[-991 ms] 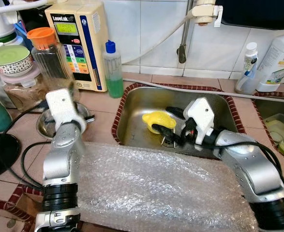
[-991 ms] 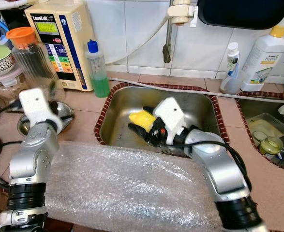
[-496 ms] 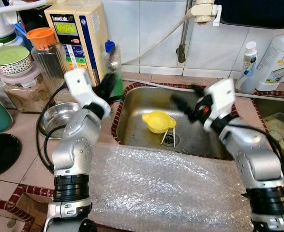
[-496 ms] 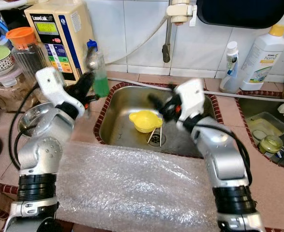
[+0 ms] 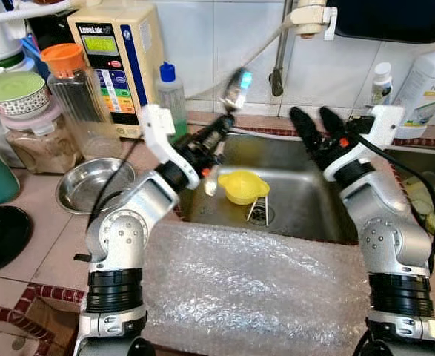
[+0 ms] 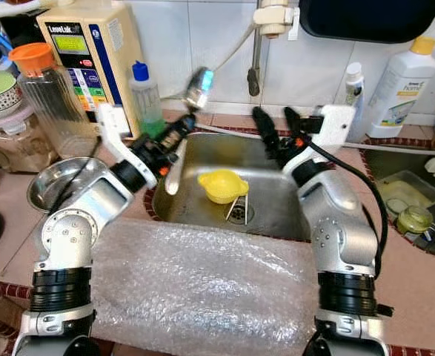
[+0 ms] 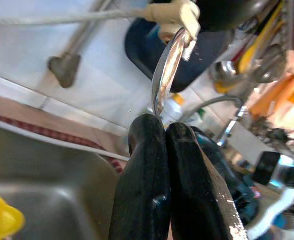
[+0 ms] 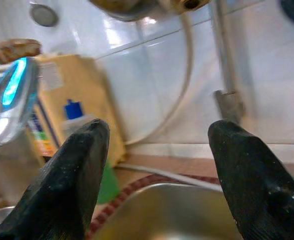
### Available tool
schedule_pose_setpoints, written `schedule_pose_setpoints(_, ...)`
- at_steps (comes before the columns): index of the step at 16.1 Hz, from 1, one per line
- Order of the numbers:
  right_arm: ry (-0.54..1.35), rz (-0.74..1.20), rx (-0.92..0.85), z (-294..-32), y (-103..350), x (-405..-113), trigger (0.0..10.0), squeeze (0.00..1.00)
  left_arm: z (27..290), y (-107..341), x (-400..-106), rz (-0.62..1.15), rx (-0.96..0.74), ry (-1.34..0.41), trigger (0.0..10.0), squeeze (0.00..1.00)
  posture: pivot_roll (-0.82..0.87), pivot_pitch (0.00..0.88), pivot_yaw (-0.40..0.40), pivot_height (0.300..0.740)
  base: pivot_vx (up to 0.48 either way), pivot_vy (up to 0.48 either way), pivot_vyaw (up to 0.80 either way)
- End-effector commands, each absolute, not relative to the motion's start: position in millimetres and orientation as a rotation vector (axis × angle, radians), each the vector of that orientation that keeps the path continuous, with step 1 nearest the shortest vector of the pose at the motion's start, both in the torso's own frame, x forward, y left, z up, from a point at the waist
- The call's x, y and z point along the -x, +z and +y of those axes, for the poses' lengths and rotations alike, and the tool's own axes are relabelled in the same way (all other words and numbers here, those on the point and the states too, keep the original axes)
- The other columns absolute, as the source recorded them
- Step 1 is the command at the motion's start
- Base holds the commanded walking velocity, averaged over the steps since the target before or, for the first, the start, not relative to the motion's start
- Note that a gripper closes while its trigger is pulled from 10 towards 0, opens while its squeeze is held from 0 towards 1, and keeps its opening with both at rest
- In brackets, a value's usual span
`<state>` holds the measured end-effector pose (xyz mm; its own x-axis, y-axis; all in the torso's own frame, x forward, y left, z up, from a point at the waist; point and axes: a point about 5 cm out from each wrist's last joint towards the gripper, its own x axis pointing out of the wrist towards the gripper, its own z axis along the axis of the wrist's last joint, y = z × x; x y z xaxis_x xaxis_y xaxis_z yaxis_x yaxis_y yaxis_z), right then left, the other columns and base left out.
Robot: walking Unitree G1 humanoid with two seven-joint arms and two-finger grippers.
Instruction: Kitchen organization
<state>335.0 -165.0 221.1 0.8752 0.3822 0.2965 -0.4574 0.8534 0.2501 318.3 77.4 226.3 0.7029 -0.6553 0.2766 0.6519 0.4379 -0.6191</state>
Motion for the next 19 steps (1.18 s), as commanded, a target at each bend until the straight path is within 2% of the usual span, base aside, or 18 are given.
schedule_pose_setpoints(1, 0.497, -0.235, -0.355, -160, 221, -333, 10.0, 0.00, 76, 233, -313, -0.011, 0.789, -0.864, 0.0, 0.00, 0.02, 0.000, 0.065, 0.740, 0.000, 0.000, 0.00)
schedule_pose_setpoints(5, 0.625, -0.232, -0.444, -149, 222, -326, 10.0, 0.00, 70, 226, -303, 0.084, 0.852, -0.954, 0.0, 0.00, 0.01, 0.000, 0.062, 0.740, 0.000, 0.000, 0.00)
schedule_pose_setpoints(12, 0.692, -0.289, -0.540, -143, 230, -325, 10.0, 0.00, 65, 226, -295, 0.156, 0.846, -1.018, 0.0, 0.00, 0.02, 0.000, 0.077, 0.740, 0.000, 0.000, 0.00)
schedule_pose_setpoints(15, 0.730, -0.280, -0.546, -139, 226, -321, 10.0, 0.00, 70, 223, -300, 0.159, 0.833, -0.966, 0.0, 0.00, 0.03, 0.000, 0.074, 0.740, 0.000, 0.000, 0.00)
schedule_pose_setpoints(19, 0.721, -0.254, -0.521, -150, 216, -314, 10.0, 0.00, 81, 228, -309, 0.132, 0.829, -0.917, 0.0, 0.00, 0.03, 0.000, 0.079, 0.740, 0.000, 0.000, 0.00)
